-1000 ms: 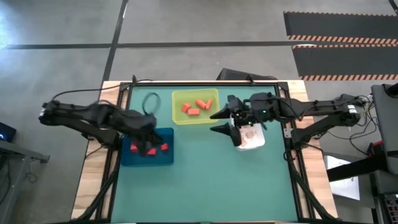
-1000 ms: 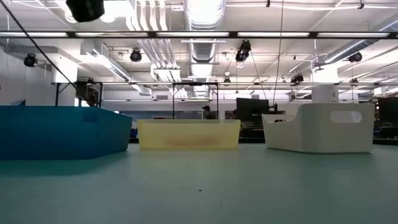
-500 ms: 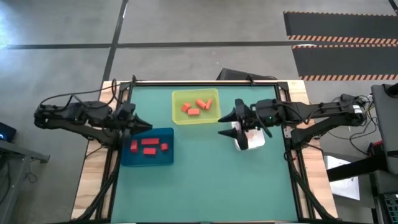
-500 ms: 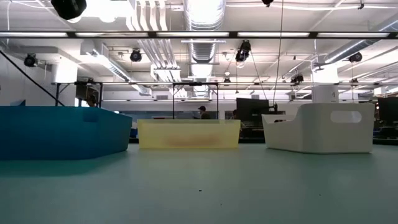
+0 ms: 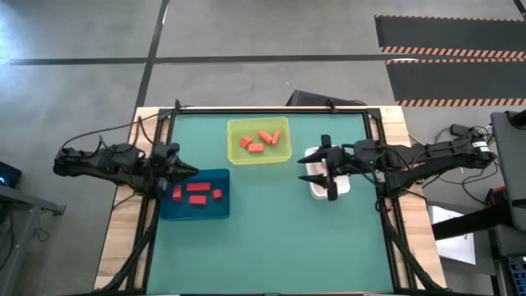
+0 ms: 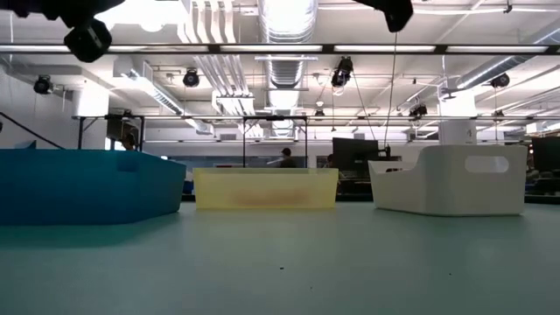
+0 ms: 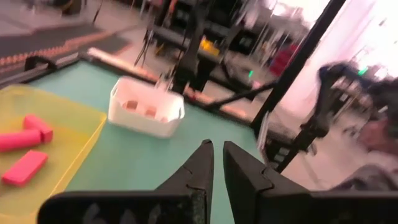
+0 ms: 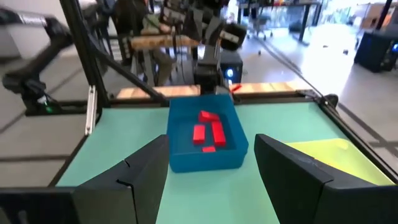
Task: Sort & place blocks by color
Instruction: Return to Home Position
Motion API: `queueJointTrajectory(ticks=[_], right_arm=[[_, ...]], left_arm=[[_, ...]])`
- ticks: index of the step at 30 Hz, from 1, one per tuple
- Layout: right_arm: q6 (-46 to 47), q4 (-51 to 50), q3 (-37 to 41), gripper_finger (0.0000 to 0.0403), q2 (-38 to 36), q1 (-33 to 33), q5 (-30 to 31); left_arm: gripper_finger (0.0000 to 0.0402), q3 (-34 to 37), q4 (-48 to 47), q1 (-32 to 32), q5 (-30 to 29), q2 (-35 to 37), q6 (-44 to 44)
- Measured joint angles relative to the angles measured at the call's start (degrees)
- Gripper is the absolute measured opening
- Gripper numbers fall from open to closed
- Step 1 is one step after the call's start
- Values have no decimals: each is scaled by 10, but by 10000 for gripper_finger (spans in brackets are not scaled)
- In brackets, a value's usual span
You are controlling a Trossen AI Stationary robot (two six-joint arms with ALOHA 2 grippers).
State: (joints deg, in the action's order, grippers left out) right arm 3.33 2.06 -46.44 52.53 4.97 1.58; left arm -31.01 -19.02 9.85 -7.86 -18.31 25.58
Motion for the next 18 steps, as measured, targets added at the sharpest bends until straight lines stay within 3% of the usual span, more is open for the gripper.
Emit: queueJointTrajectory(ticks=[5, 11, 18], right_arm=[[14, 59, 77, 226, -61, 0, 1], [23, 64, 137, 226, -141, -2, 32], [11, 62, 195, 226, -242, -24, 39]], left_arm=[[20, 65, 45, 0, -1, 81, 10], [20, 111, 55, 0, -2, 177, 7], [20, 122, 54, 0, -14, 156, 5]])
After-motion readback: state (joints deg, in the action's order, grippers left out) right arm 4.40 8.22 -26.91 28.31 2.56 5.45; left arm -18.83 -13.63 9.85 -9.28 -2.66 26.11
